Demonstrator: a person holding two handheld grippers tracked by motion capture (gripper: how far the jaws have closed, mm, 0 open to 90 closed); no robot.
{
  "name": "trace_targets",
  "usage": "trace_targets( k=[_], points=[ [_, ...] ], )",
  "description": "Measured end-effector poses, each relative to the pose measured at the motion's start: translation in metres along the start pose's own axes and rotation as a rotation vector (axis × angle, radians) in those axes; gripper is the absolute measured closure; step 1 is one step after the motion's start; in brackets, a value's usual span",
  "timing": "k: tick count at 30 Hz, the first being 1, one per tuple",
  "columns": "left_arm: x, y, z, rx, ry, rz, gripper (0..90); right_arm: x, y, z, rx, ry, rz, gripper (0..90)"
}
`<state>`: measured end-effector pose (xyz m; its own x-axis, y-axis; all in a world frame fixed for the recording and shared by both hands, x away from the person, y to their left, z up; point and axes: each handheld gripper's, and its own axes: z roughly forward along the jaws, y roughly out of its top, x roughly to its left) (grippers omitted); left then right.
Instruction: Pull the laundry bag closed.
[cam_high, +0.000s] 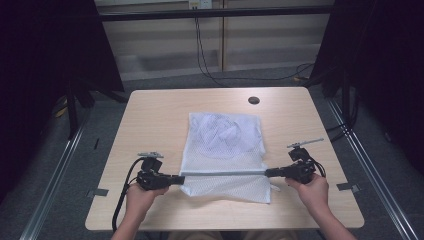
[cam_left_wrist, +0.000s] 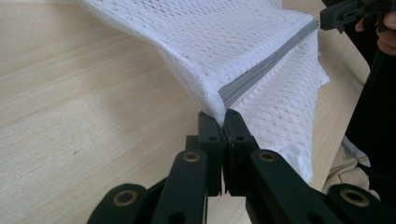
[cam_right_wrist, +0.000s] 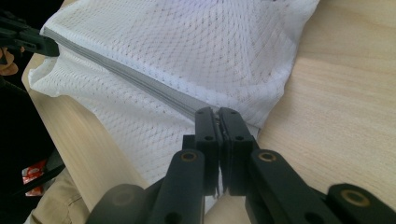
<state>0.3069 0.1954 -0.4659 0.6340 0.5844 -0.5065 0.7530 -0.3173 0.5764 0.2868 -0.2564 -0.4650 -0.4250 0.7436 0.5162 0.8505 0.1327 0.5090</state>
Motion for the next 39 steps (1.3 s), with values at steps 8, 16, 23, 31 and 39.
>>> trace_targets(
  k=[8, 16, 23, 31, 39],
  points=[
    [-0.0012, -0.0003, 0.0016, 0.01, 0.008, -0.001, 88.4, -0.0032, -0.0024, -0.0029, -0.002, -0.011, 0.0, 87.1],
    [-0.0019, -0.0012, 0.0024, 0.006, -0.009, 0.006, 87.9, -0.0025, -0.0045, -0.0025, 0.002, -0.015, -0.009, 87.0],
    [-0.0019, -0.0016, 0.0032, -0.002, -0.022, 0.022, 84.1, -0.0018, -0.0061, -0.004, -0.012, -0.027, -0.025, 86.6],
    [-0.0006, -0.0008, 0.0009, -0.003, -0.02, 0.035, 69.4, -0.0019, -0.007, -0.0082, -0.032, -0.04, -0.038, 84.4],
    [-0.0013, 0.0005, 0.0001, -0.005, 0.051, 0.059, 44.1, 0.0011, -0.0061, -0.01, -0.064, -0.077, -0.055, 64.9]
  ],
)
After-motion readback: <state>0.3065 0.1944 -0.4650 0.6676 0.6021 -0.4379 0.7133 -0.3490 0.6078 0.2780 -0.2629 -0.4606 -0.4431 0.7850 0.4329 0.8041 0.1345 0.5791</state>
